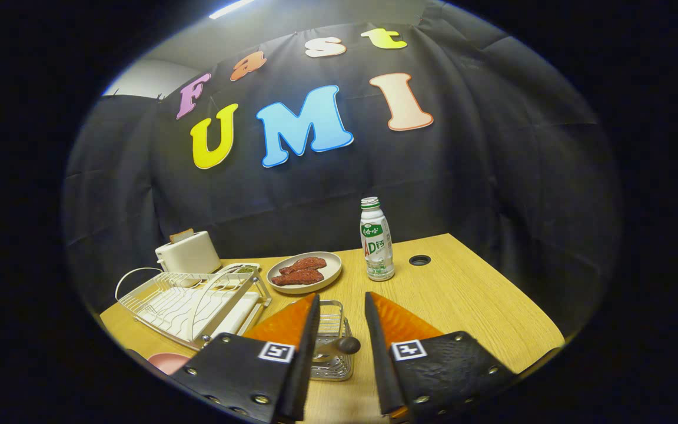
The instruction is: Take the plate from the dish rack, then take the spoon from the basket and place it into the plate.
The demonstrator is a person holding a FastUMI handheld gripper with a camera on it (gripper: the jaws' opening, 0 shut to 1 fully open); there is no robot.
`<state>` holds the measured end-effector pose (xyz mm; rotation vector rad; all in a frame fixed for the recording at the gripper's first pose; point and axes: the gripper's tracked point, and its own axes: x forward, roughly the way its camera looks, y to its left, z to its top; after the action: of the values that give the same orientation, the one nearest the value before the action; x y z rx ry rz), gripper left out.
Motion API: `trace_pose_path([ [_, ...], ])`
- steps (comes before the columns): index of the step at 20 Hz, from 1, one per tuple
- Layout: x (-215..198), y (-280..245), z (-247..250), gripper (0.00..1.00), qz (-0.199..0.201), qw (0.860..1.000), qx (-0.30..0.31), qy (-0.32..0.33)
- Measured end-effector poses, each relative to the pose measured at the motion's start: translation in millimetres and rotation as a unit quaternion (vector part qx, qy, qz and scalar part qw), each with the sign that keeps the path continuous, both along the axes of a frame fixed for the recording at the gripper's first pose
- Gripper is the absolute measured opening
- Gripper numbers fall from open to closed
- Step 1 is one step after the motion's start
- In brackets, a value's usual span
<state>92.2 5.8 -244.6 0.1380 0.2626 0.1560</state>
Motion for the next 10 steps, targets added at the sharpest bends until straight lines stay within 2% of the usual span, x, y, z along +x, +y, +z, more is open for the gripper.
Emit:
trace_pose_path([
  [1, 0, 5, -3, 0.25, 0.004, 1.000, -0.001, 0.004],
  [3, -1, 14, -3, 0.27, 0.020, 1.000, 0.003, 0.008],
  [4, -2, 18, -3, 0.19, 0.023, 1.000, 0.002, 0.011],
  [6, -6, 23, 5, 0.18, 0.031, 0.999, -0.019, 0.006],
  [7, -3, 23, 4, 0.11, 0.031, 0.999, -0.038, 0.003],
  [9, -8, 33, 7, 0.11, 0.051, 0.997, -0.049, 0.014],
  [10, -9, 33, 12, 0.11, 0.045, 0.997, -0.056, 0.018],
])
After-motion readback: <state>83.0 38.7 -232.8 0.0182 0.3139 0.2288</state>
